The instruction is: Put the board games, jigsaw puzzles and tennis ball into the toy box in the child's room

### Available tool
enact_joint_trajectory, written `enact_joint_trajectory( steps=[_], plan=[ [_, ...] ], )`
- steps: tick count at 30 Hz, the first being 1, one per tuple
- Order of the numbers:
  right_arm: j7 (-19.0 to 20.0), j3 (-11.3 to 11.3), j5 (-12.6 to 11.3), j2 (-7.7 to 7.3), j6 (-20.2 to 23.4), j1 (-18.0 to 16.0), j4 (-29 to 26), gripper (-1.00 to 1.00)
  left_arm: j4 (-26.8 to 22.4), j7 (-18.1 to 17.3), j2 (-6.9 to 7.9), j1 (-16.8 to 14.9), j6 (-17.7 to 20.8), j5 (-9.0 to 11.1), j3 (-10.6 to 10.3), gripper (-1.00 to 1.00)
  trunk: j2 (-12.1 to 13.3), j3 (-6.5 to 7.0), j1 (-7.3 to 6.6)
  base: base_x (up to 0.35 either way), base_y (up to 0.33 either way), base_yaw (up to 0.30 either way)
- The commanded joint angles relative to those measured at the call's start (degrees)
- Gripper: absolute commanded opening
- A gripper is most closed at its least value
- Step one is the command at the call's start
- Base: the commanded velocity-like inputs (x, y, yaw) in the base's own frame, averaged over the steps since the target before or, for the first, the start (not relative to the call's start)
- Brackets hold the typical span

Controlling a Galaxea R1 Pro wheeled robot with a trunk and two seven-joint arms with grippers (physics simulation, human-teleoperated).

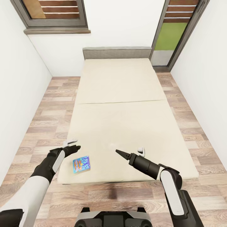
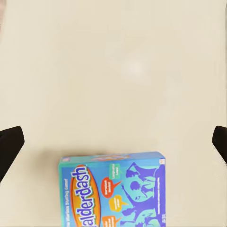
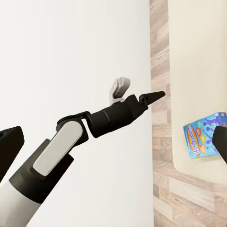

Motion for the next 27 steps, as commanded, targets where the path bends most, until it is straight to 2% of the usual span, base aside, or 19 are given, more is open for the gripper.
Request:
enact_joint_trajectory(
  steps=[1,11,16,27],
  plan=[
    [0.2,-0.1,0.1,0.06,0.3,0.0,0.0,1.0,-0.1,0.2,-0.01,-0.1,0.1,0.5,0.0,1.0,-0.1,-0.17,0.03,0.0,0.0,0.0],
    [0.4,-1.0,0.1,0.0,0.4,-0.1,0.0,1.0,-0.1,0.3,-0.1,-3.7,-1.3,0.4,0.0,1.0,-0.1,-1.11,0.03,0.0,0.0,0.0],
    [0.4,-1.6,0.1,0.0,0.4,-0.1,0.0,1.0,0.2,0.3,-0.12,-4.3,-3.5,0.4,0.0,1.0,-0.1,-1.59,0.03,0.0,0.0,0.0],
    [0.5,-1.8,0.1,-0.03,0.4,-0.1,0.0,1.0,0.8,0.3,-0.01,-4.4,-4.6,0.5,-0.2,1.0,-0.1,-2.63,0.03,0.0,0.0,0.0]
  ],
)
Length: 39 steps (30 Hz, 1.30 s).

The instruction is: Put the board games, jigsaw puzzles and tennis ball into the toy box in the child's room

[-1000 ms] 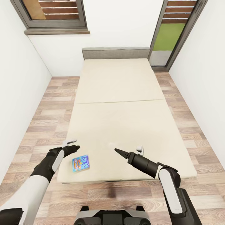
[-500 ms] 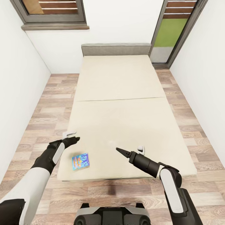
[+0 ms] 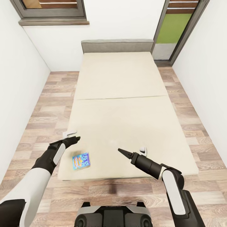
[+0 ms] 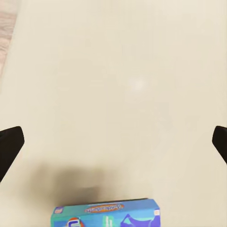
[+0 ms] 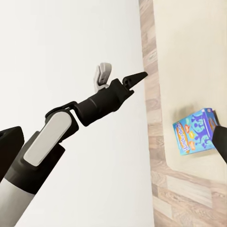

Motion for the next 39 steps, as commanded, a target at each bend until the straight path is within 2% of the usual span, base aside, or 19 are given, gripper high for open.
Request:
enact_joint_trajectory(
  steps=[1,12,16,21,22,27,31,39],
  plan=[
    [0.3,-0.2,0.1,0.08,0.4,0.0,0.0,1.0,-0.1,0.2,0.03,0.0,0.3,0.6,0.0,1.0,-0.1,-0.17,0.03,0.0,0.0,0.0],
    [0.6,-0.2,0.1,0.07,0.5,0.0,0.0,1.0,0.8,0.2,-0.12,0.0,-0.1,0.6,-0.2,1.0,-0.1,-1.21,0.03,0.0,0.0,0.0],
    [1.9,-0.1,-0.2,0.06,0.8,0.0,0.0,1.0,1.1,0.2,-0.11,0.0,-0.2,0.6,-0.1,1.0,-0.1,-1.58,0.03,0.0,0.0,0.0],
    [6.3,0.5,-0.4,0.14,1.3,0.1,0.0,1.0,1.3,0.2,-0.12,0.0,-0.3,0.6,-0.1,1.0,-0.1,-2.06,0.03,0.0,0.0,0.0],
    [8.8,0.9,-0.5,0.18,1.5,0.2,0.0,1.0,1.3,0.2,-0.12,0.0,-0.3,0.6,-0.2,1.0,-0.1,-2.15,0.03,0.0,0.0,0.0],
    [16.0,2.5,-0.5,0.32,1.9,0.2,0.0,1.0,1.3,0.2,-0.11,0.0,-0.3,0.6,-0.1,1.0,-0.1,-2.62,0.03,0.0,0.0,0.0],
    [18.3,2.9,-0.4,0.21,1.9,0.2,0.0,1.0,1.3,0.2,-0.11,0.0,-0.3,0.6,-0.1,1.0,-0.1,-3.0,0.03,0.0,0.0,0.0],
    [19.3,2.8,-0.5,0.16,1.6,0.3,0.0,1.0,1.3,0.2,-0.15,0.0,-0.3,0.6,-0.2,1.0,-0.1,-3.76,0.03,0.0,0.0,0.0]
  ],
)
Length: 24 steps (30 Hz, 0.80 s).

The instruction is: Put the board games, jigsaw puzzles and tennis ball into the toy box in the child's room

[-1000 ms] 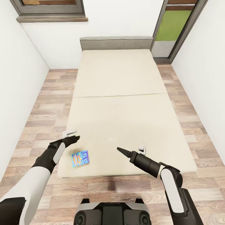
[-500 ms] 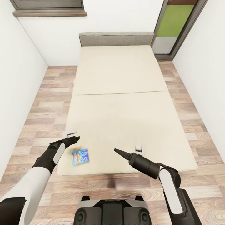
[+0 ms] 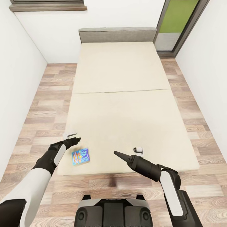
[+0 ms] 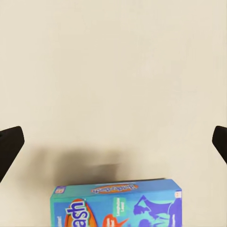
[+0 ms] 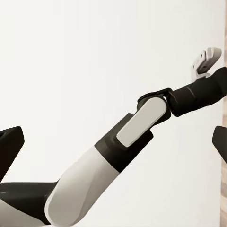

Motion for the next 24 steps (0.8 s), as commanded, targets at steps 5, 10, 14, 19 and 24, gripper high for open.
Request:
enact_joint_trajectory(
  steps=[5,10,14,19,24],
  plan=[
    [0.2,-0.1,0.0,0.02,-0.1,0.0,0.0,1.0,-0.1,0.2,0.0,0.0,0.3,0.5,0.0,1.0,-0.1,-0.54,0.03,0.0,0.0,0.0],
    [0.3,0.1,0.1,0.05,-0.2,0.1,0.0,1.0,-0.1,0.2,-0.02,0.0,0.3,0.5,0.0,1.0,-0.1,-1.01,0.03,0.0,0.0,0.0],
    [0.2,0.4,0.1,0.09,-0.9,0.0,0.0,1.0,-0.1,0.2,-0.03,0.0,0.3,0.5,0.0,1.0,-0.1,-1.39,0.03,0.0,0.0,0.0],
    [0.2,0.5,0.2,0.1,-2.3,0.1,0.0,1.0,-0.1,0.2,-0.03,0.0,0.3,0.5,0.0,1.0,-0.1,-1.86,0.03,0.0,0.0,0.0],
    [0.3,0.6,0.2,0.11,-2.7,0.1,0.0,1.0,-0.1,0.2,-0.04,0.0,0.3,0.5,0.0,1.0,-0.1,-2.33,0.03,0.0,0.0,0.0]
  ],
)
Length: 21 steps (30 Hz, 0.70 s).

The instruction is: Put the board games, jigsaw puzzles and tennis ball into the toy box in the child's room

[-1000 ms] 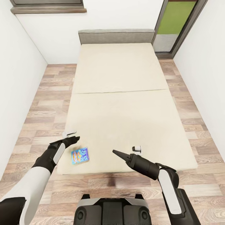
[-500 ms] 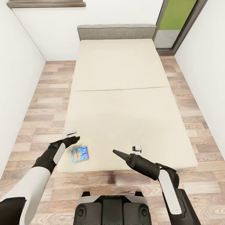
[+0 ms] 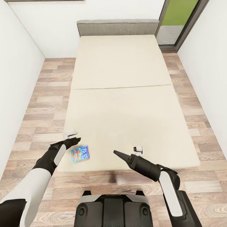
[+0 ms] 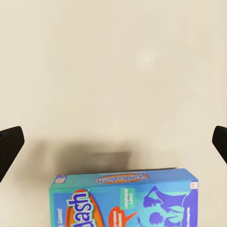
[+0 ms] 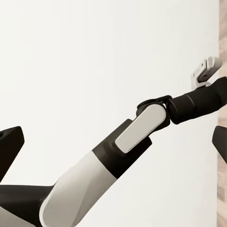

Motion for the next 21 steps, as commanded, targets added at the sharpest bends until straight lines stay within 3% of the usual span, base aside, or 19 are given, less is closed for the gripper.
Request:
enact_joint_trajectory(
  steps=[1,21],
  plan=[
    [0.1,0.0,-0.1,0.03,0.2,0.0,0.0,1.0,-0.1,0.2,0.0,0.0,0.3,0.6,0.0,1.0,-0.1,-0.16,0.03,0.0,0.0,0.0],
    [-0.1,0.3,-0.1,0.1,-2.9,0.0,0.0,1.0,-0.1,0.2,0.0,0.0,0.3,0.6,-0.1,1.0,-0.1,-0.96,0.03,0.0,0.0,0.0]
  ],
)
